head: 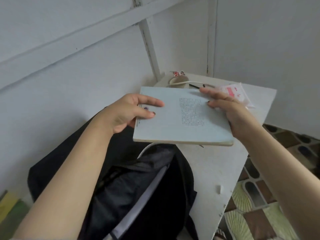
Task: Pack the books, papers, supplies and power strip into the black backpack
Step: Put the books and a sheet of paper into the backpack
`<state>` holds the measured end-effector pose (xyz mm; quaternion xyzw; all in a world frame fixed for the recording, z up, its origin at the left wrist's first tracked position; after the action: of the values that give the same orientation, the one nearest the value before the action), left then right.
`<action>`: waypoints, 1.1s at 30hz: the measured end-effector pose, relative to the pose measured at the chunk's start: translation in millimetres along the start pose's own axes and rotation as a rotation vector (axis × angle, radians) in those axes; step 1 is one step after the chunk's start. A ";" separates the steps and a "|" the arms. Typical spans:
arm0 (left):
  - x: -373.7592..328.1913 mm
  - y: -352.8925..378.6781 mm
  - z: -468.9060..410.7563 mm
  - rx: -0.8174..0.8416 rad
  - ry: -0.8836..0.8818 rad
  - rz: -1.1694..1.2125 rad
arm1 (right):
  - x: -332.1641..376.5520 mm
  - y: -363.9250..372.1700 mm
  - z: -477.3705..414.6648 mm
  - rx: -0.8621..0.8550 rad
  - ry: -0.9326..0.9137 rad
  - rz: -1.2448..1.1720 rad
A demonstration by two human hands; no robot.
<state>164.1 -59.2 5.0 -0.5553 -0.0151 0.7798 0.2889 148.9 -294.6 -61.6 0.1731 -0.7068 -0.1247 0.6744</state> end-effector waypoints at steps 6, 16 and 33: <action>2.0 14.5 40.9 -0.051 0.109 -0.191 | -15.1 4.3 67.5 0.195 0.121 0.028; 45.6 50.2 121.7 -0.250 0.208 -0.320 | -44.6 -8.1 146.1 -0.235 0.039 -0.234; 96.4 -4.9 150.5 -0.543 0.175 -0.736 | -72.3 -5.5 212.3 -0.336 0.062 -0.326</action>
<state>13.7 34.6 -18.2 -0.6324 -0.3902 0.5434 0.3905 -60.0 -281.9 -142.2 0.1740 -0.6177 -0.3427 0.6861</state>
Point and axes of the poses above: each hand's wrist, its own z-axis away from the middle knuckle, its own y-axis out of the palm, x = y × z, the point moved 5 cm from there along -z, towards the middle knuckle, and after that the axes turned 6 degrees about -y, right-handed, at the moved point
